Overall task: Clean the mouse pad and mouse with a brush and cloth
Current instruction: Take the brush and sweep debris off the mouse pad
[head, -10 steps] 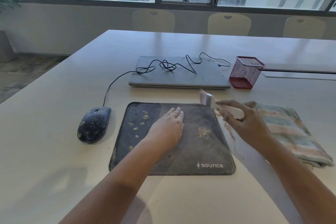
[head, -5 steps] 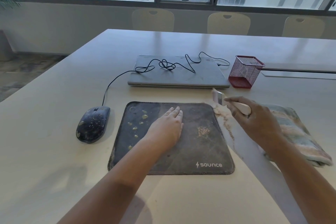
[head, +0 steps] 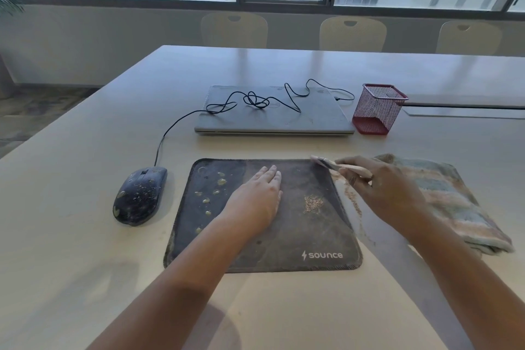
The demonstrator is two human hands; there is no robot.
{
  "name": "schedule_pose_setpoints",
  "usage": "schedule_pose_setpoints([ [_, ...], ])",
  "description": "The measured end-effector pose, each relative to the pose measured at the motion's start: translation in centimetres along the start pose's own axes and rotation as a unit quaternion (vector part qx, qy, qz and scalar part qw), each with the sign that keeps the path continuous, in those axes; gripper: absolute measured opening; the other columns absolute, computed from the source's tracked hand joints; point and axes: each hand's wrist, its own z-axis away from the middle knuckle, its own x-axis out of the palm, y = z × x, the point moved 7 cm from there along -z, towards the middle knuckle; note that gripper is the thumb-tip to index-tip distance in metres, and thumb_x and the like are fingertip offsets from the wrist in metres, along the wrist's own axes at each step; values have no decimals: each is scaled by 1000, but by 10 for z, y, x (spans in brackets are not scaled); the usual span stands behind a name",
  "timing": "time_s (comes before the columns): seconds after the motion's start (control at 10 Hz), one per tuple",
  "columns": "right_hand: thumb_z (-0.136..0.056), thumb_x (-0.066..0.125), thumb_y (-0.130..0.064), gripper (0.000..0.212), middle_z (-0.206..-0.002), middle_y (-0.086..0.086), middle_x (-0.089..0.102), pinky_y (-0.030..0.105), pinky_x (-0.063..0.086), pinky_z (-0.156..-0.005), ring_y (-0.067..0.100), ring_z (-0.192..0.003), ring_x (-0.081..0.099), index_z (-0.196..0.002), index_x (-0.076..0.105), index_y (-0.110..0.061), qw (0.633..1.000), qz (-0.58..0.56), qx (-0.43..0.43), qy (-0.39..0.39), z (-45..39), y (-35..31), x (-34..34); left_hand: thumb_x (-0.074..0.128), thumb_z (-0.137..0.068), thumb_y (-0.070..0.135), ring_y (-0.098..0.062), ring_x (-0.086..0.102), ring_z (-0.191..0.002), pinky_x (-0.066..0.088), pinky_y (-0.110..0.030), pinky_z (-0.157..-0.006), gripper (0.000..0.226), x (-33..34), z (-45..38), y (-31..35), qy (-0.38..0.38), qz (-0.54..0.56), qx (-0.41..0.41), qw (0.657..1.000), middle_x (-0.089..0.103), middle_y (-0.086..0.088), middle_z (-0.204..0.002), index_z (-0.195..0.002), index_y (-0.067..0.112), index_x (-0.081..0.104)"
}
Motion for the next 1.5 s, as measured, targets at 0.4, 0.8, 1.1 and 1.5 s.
schedule_pose_setpoints([
  [0.4, -88, 46, -46, 28, -69, -4, 65, 34, 47, -58, 22, -67, 60, -97, 68, -31, 997, -34, 43, 53, 0, 8, -10, 23, -101, 24, -16, 3, -144, 2, -22, -113, 50, 1, 0, -1, 9, 11, -1, 1000, 6, -6, -157, -146, 6, 10],
  [0.8, -93, 36, -49, 44, -70, 2, 70, 33, 50, -60, 21, -67, 64, -92, 69, -20, 996, -6, 26, 80, -6, 6, -13, 23, -101, 25, -16, 3, -144, 2, -22, -114, 51, 2, -1, -2, 4, 9, 0, 1000, 6, -6, -157, -147, 7, 10],
  [1.1, -86, 32, -56, 46, -71, 0, 68, 39, 53, -64, 20, -64, 66, -100, 64, -25, 996, -51, -30, 61, -2, -10, -11, 23, -101, 24, -16, 3, -144, 2, -22, -114, 50, 1, 0, -2, 3, 7, -2, 1000, 5, -6, -157, -147, 7, 9],
  [1.5, -79, 25, -66, 60, -65, -3, 65, 37, 51, -59, 14, -60, 61, -96, 66, -24, 995, -74, 3, 69, 0, -3, -15, 23, -101, 25, -15, 2, -144, 2, -22, -113, 51, 1, 0, -1, 0, 14, -5, 1000, 5, -5, -157, -147, 7, 9],
])
